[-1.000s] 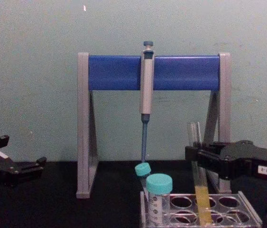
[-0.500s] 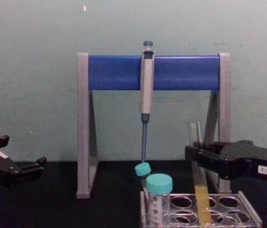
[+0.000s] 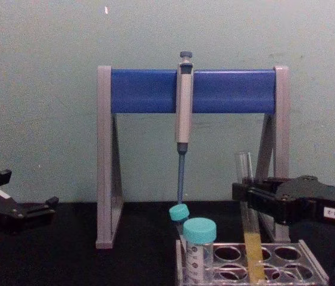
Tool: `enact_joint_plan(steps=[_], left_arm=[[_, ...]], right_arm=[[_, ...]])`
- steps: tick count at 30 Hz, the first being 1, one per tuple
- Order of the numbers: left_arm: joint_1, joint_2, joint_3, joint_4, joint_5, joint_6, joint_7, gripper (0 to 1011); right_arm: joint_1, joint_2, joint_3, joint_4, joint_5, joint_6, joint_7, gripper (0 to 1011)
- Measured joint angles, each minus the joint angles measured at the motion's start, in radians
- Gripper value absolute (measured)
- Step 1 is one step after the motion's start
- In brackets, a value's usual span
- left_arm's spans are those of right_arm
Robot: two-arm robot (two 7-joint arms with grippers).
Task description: Pick up the test tube from the test tube rack, shake it, then place it back into the test tube rack.
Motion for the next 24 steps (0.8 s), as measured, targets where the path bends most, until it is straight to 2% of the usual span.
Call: enact_joint_plan(steps=[6,24], left_arm=[[0.0,0.0,0.0,0.0,0.0,0.0,0.0,1001],[0.0,0.0,0.0,0.0,0.0,0.0,0.0,1001]], right_arm=[[0.0,0.0,0.0,0.0,0.0,0.0,0.0,247],[0.0,0.0,0.0,0.0,0.0,0.0,0.0,833]])
